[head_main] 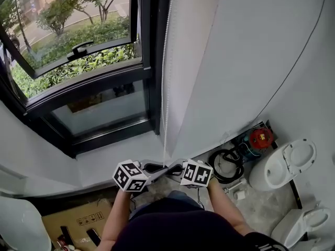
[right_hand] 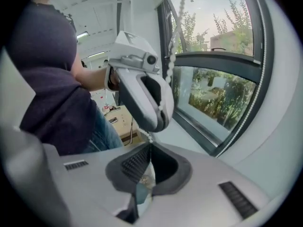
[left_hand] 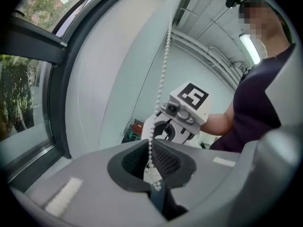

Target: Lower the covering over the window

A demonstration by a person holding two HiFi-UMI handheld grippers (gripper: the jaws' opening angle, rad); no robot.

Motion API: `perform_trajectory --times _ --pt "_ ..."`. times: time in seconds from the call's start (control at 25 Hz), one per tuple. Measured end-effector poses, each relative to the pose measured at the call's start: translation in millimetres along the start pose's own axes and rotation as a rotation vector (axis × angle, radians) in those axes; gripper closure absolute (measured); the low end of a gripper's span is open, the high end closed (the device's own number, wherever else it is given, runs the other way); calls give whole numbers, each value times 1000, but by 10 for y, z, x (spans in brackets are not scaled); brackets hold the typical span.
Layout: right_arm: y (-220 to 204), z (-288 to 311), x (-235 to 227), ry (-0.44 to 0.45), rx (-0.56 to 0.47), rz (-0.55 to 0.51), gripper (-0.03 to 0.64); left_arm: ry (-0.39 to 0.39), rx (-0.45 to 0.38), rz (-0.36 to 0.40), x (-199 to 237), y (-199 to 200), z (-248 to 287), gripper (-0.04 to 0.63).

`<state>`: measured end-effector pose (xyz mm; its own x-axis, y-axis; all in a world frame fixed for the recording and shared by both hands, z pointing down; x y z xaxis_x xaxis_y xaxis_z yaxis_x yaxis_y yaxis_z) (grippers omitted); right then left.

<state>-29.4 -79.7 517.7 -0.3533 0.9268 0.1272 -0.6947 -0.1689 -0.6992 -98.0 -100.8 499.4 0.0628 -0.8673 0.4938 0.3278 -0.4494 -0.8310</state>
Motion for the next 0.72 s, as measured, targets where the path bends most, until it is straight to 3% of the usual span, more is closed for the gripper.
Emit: perform_trajectory --times 0.16,0.48,0.6,0.72 --pt "-9 -37 2 -6 -4 -1 604 -26 -28 -56 35 -147 40 571" --pt "42 -234 -110 -48 -9 -27 603 -17 -43 -63 68 -149 -1 571" --pt "203 -470 -237 -70 -84 -17 601 -13 -58 -71 74 -166 -32 571" --pt "469 -792 -374 -98 -229 6 590 -11 -62 -75 89 -173 -43 571"
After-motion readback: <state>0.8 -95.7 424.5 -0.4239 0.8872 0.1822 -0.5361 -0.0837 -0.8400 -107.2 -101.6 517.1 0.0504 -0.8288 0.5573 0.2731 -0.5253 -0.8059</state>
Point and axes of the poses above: the fingertips, and each gripper's own axes: z forward along the fingers, x to its left, y out of its top, the point moved 6 cm from there along -z, backward along the fingers, and after that the axes turned 15 degrees about -y, right-handed, at the moved point
